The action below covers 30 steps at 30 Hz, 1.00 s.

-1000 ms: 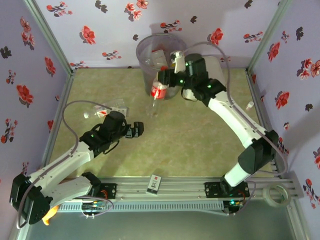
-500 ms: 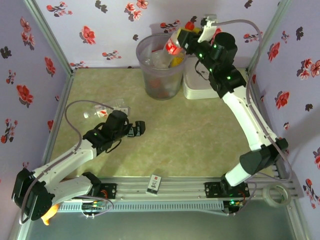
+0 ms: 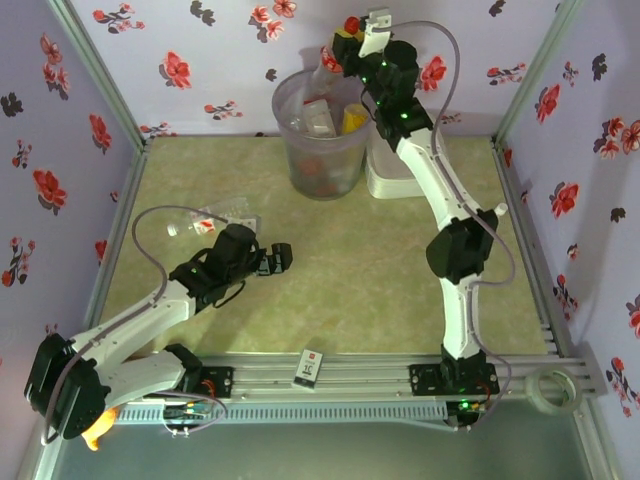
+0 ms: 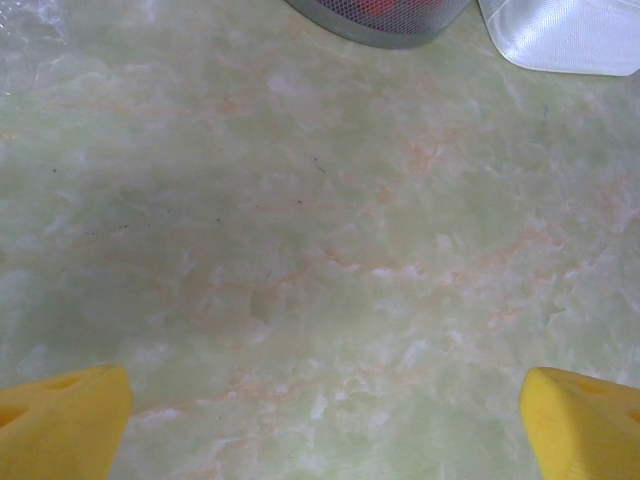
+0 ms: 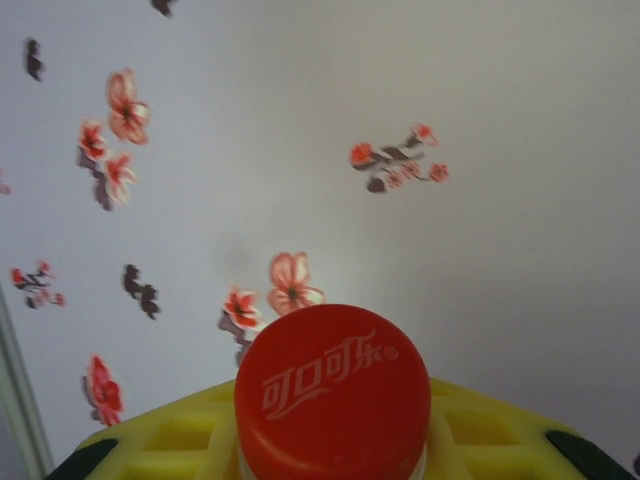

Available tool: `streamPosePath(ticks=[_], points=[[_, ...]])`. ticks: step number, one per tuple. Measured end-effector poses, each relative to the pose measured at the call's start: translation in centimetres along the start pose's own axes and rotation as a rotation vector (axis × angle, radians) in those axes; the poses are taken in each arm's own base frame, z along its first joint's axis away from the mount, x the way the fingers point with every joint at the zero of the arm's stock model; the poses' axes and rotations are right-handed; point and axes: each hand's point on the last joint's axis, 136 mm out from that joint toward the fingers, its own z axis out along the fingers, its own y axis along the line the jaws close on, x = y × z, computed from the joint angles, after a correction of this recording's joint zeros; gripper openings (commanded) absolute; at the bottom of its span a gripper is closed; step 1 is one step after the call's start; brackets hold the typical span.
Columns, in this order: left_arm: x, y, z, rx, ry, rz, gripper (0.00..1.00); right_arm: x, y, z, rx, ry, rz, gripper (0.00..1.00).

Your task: Put the plastic bottles in the bin

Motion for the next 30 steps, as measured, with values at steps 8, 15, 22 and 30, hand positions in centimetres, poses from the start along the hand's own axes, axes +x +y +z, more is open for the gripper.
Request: streamPosePath(ticks=[8,15,22,30], points=[[-0.1,0.1,0.0,-0.001,-0.003,-0.002,1.00,3.6,-3.8,0.9,0.025,0.083,0.083,0.17],[0.0,0.2,0.1,-0.006,0.000,-0.003,1.00,5.3,-4.6,0.8,0.022,0.136,0.160,0.17],[0.0,0.2,0.1,-0.006,0.001,-0.003,1.00,9.0,-4.8,1.3,0.014,0.208,0.221,0.18],[0.1,0.2,0.5,-0.010,0.007,-0.002,1.00,11.1,-4.4,1.2,-0.015,0.244,0.281,0.18]])
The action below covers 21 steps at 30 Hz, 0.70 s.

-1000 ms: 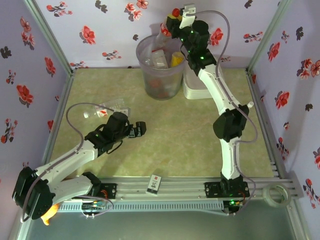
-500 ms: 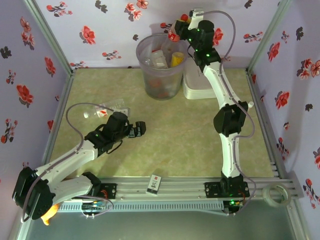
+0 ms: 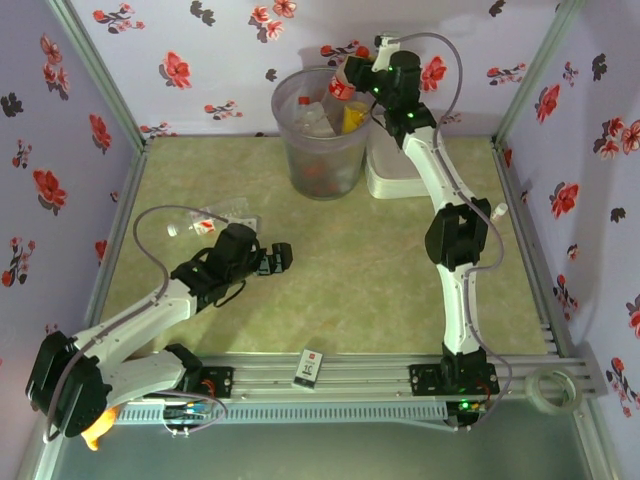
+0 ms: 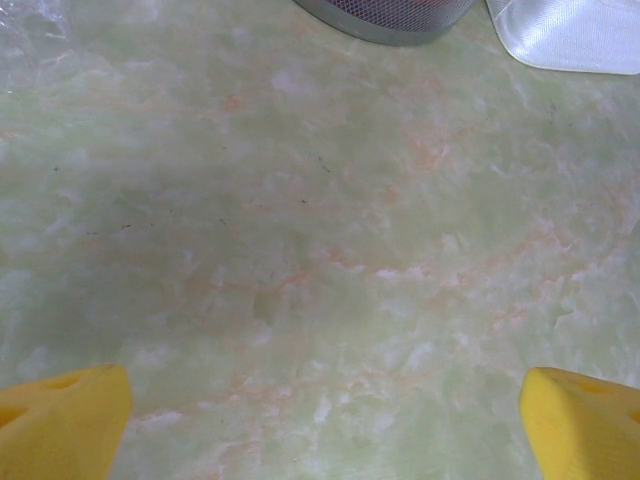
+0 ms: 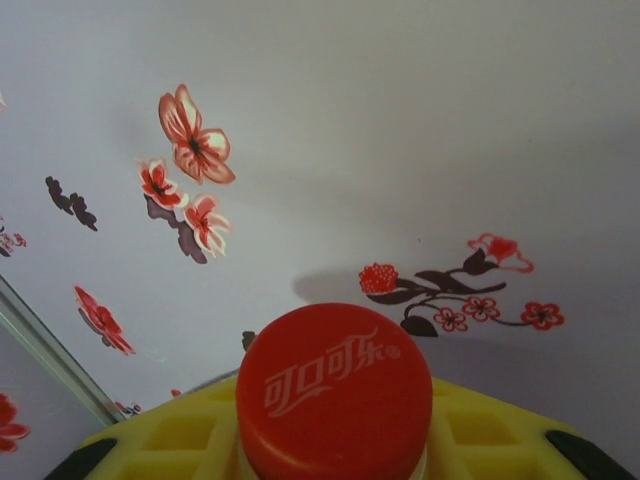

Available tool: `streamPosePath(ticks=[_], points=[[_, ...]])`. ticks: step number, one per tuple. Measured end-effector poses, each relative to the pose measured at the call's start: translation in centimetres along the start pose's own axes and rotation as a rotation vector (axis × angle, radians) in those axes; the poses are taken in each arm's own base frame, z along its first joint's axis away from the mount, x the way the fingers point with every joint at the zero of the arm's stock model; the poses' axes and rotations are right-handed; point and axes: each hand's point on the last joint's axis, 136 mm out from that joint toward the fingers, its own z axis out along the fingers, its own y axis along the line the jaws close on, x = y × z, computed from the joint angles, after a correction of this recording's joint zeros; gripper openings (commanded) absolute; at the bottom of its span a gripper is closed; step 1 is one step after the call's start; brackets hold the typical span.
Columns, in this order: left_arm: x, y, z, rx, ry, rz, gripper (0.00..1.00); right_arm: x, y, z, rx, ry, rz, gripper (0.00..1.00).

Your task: Put the plastic bottles in the bin

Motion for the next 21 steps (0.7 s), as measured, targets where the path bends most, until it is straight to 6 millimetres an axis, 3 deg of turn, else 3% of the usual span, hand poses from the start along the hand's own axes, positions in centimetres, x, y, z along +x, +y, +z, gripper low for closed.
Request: streamPosePath(ticks=[7,14,16,18,21], points=[[0.1,0.0,0.5,-0.004,0.007,0.001,1.00,0.4,-0.3,-0.1,-0.012,0.007,0.042,0.24],[0.1,-0.1,0.7,-0.002,0.004,0.001,1.00,0.8,-0.2,-0.2,-0.020,0.030,0.067,0.44],[0.0,-0.1,0.7,-0.001,0.003,0.000,1.00,1.4,-0.2,-0.3,-0.012,0.063,0.080,0.43],[0.0,-0.1,0.7,0.000,0.001,0.000,1.00,2.1,-0.4,-0.5,0.001,0.099,0.091,0.34],[-0.1,-0.2,0.7,0.002,-0.002,0.000,1.00,1.8,0.3,-0.8,-0.004,0.116,0.084,0.30]])
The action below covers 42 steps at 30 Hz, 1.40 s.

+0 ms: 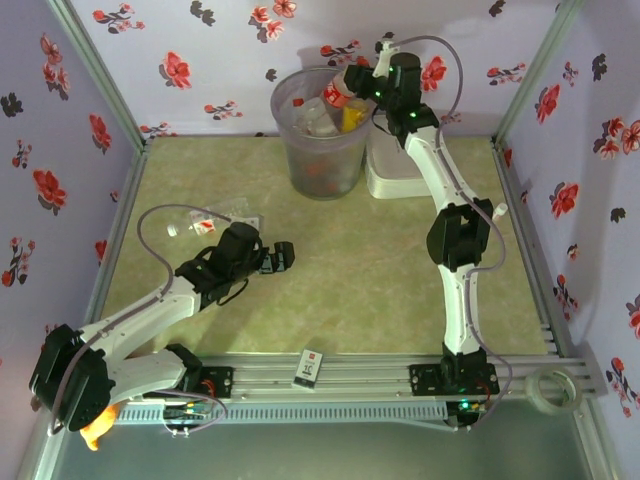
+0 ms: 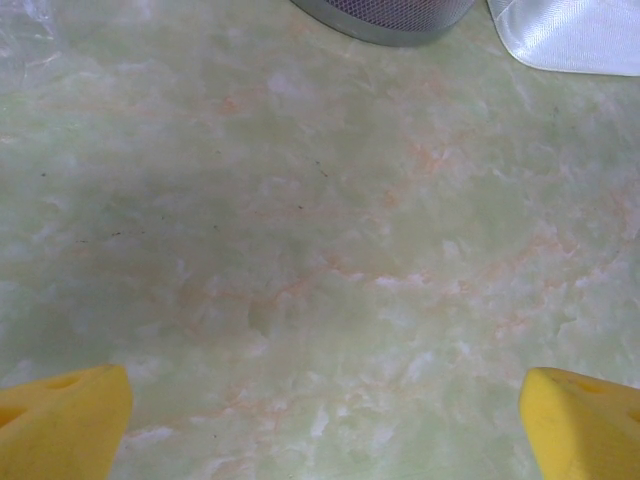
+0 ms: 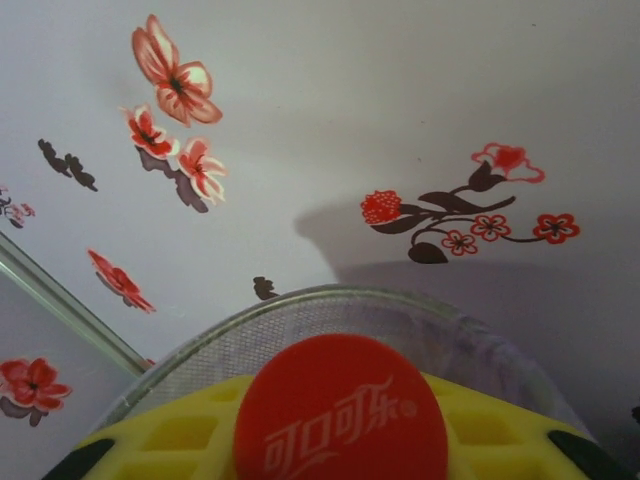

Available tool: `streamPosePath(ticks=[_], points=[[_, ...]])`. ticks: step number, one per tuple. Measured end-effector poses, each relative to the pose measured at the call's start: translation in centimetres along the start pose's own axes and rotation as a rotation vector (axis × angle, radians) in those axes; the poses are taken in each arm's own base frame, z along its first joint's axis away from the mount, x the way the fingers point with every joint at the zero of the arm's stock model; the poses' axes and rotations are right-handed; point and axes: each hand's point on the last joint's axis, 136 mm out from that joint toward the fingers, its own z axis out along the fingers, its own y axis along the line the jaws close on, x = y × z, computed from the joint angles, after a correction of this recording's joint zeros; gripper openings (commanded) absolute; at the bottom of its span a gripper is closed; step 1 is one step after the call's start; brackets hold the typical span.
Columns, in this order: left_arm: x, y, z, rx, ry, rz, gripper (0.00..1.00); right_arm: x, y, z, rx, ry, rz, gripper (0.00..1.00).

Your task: Put the plastic bottles in the bin

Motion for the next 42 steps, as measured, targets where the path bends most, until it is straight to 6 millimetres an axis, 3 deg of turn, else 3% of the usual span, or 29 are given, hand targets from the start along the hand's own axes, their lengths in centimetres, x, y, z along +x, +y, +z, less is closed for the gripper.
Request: streamPosePath(ticks=[5,14,18,23,29,36,42], points=[[0.1,0.0,0.3,-0.002,0.006,0.001,1.00,-0.3,1.4,-0.6,-0.006,0.022,-0.040,0.28],[0.1,0.0,0.3,-0.001,0.006,0.001,1.00,0.0,1.7,-0.7,-0.004,0.045,-0.058,0.32],[0.1,0.0,0.3,-0.001,0.006,0.000,1.00,0.8,1.4,-0.8,0.001,0.064,-0.070,0.49],[0.0,0.1,0.3,-0.004,0.005,-0.002,1.00,2.9,0.8,-1.2,0.024,0.149,-0.078,0.62],[-0.2,0.1,0.4,-0.005,0.004,-0.003,1.00,3.9,1.0,-2.9,0.043,0.232,-0.085,0.79],[-0.2,0.1,0.4,-0.008,0.005,-0.002,1.00,1.0,1.9,-6.5,0.087,0.210,-0.144,0.80],[-0.2,0.2,0.4,-0.010,0.007,-0.002,1.00,-2.9,1.5,-9.0,0.125,0.124,-0.173,0.63]])
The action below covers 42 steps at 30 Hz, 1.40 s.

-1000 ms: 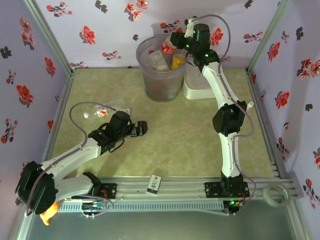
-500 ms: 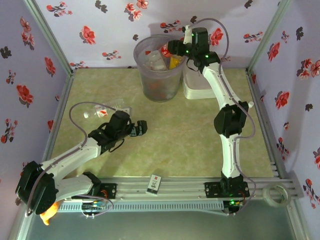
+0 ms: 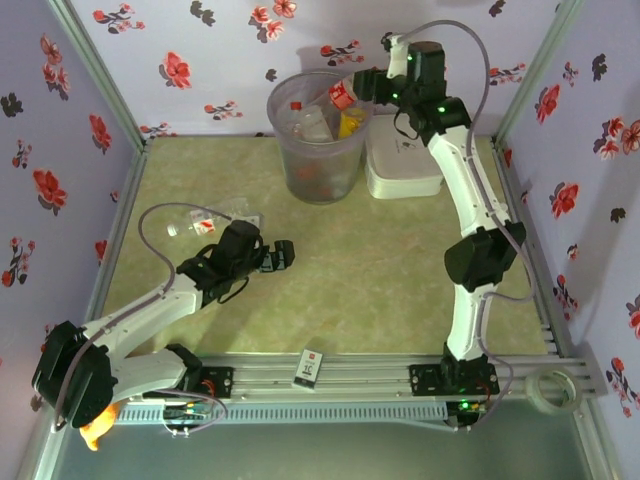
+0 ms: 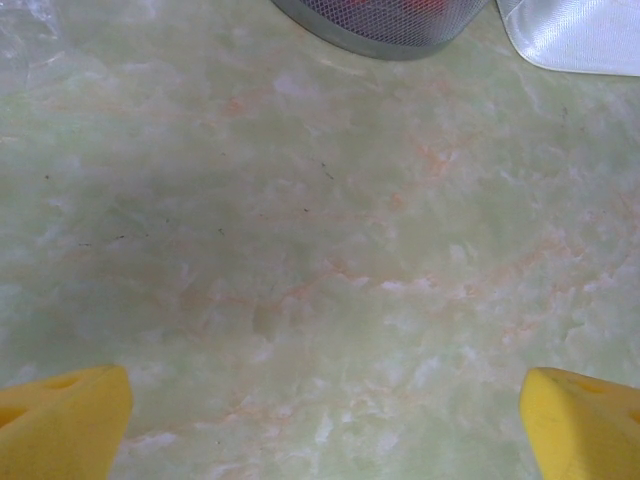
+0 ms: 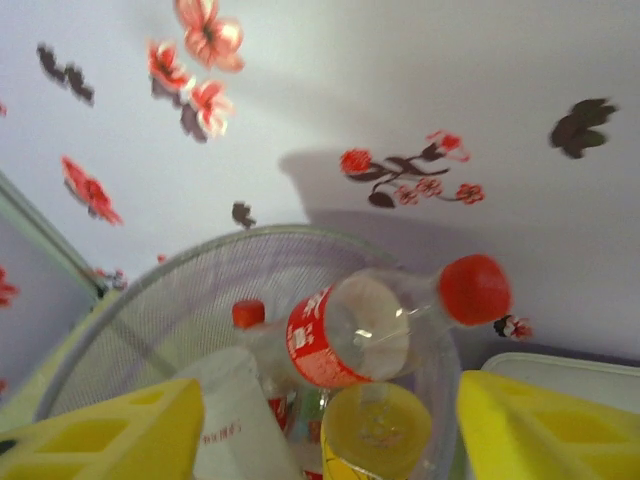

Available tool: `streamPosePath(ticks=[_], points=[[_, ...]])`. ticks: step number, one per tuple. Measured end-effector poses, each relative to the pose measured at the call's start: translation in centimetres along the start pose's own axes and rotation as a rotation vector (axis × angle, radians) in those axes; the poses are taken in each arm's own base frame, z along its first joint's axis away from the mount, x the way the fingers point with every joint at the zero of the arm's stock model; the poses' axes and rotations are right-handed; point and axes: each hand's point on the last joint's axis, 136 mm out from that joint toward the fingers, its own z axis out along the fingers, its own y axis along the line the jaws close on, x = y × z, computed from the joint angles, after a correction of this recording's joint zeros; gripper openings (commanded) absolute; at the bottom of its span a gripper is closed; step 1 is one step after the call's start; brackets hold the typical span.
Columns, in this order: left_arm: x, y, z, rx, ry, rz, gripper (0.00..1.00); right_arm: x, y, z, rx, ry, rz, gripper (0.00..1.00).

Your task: Put the plastic bottles in the bin

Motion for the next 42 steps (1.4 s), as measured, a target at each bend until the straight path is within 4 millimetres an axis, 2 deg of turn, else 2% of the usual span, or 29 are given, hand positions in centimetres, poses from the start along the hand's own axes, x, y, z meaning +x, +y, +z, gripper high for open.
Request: streamPosePath(ticks=[2,5,9,12,15,23,33,36,39,42], points=[[0.0,0.0,0.0,0.000,0.000,0.000,1.00,-0.6,-1.2,-0.1,0.015,-0.022,0.021,0.60],[0.0,0.0,0.0,0.000,0.000,0.000,1.00,-1.2,-3.8,0.3,0.050,-0.050,0.071,0.49],[0.0,0.0,0.0,0.000,0.000,0.000,1.00,-2.4,-7.5,2.2,0.059,-0.116,0.166,0.43],[0.0,0.0,0.0,-0.001,-0.001,-0.001,1.00,-2.1,-9.8,3.9,0.064,-0.135,0.229,0.43],[-0.1,0.1,0.0,-0.002,-0.002,-0.002,1.00,-1.2,-10.7,5.7,0.049,-0.135,0.280,0.42],[-0.3,0.2,0.2,-0.008,-0.001,-0.006,1.00,2.6,-9.0,9.0,-0.042,-0.061,0.351,0.42],[-0.8,0.2,0.2,-0.014,-0.004,-0.012,1.00,6.8,-8.0,9.8,-0.062,0.025,0.366,0.44],[-1.7,0.4,0.0,-0.023,-0.016,-0.025,1.00,6.8,-7.6,9.5,-0.065,0.030,0.358,0.50],[-3.1,1.1,-0.4,-0.047,-0.030,-0.058,1.00,5.4,-7.2,8.4,-0.066,0.011,0.331,0.58],[-5.3,3.2,-0.9,-0.113,-0.044,-0.121,1.00,3.5,-6.9,6.1,-0.050,-0.015,0.300,0.62]])
